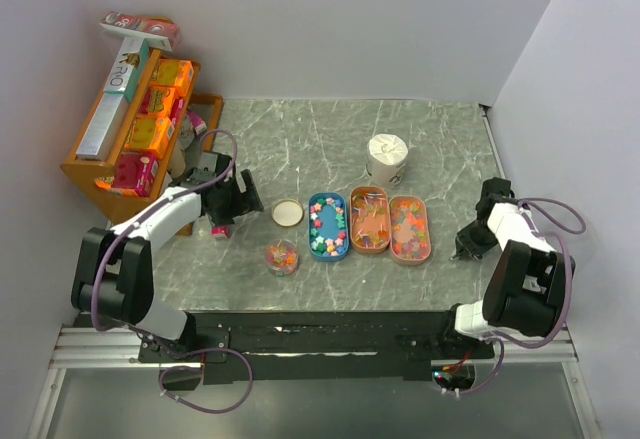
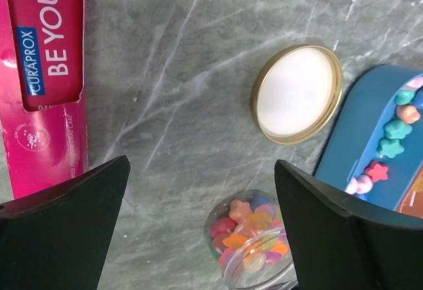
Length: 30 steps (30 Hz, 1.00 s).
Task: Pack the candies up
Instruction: Place the spatula at the center of the board.
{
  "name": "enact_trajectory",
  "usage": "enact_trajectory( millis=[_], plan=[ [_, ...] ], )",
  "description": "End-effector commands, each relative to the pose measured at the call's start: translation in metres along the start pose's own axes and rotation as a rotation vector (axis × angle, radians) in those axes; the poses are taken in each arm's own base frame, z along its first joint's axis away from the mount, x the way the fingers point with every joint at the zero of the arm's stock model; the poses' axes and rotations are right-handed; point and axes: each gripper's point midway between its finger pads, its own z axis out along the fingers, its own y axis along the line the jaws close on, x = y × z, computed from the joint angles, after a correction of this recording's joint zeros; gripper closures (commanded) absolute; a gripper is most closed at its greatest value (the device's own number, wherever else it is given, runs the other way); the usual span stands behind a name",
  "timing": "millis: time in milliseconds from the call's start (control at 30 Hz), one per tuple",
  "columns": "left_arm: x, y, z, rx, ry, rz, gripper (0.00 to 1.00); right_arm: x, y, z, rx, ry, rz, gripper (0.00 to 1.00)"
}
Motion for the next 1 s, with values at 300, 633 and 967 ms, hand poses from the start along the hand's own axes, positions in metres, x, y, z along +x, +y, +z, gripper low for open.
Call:
enact_trajectory(
  millis=[300, 633, 967],
  plan=[
    [-0.005, -0.019, 0.014, 0.077, 0.037, 0.022, 0.09, -0.018, 0.016, -0.002, -0.053, -0.040, -0.001, 0.62],
    [-0.021, -0.035, 0.035, 0.101, 0.047, 0.034, 0.21, -0.030, 0.016, -0.043, -0.124, -0.149, 0.005, 0.41],
    [-0.008, -0.046, 0.065, -0.037, 0.055, 0.132, 0.34, -0.033, 0.016, -0.094, -0.255, -0.266, 0.068, 0.18]
  ],
)
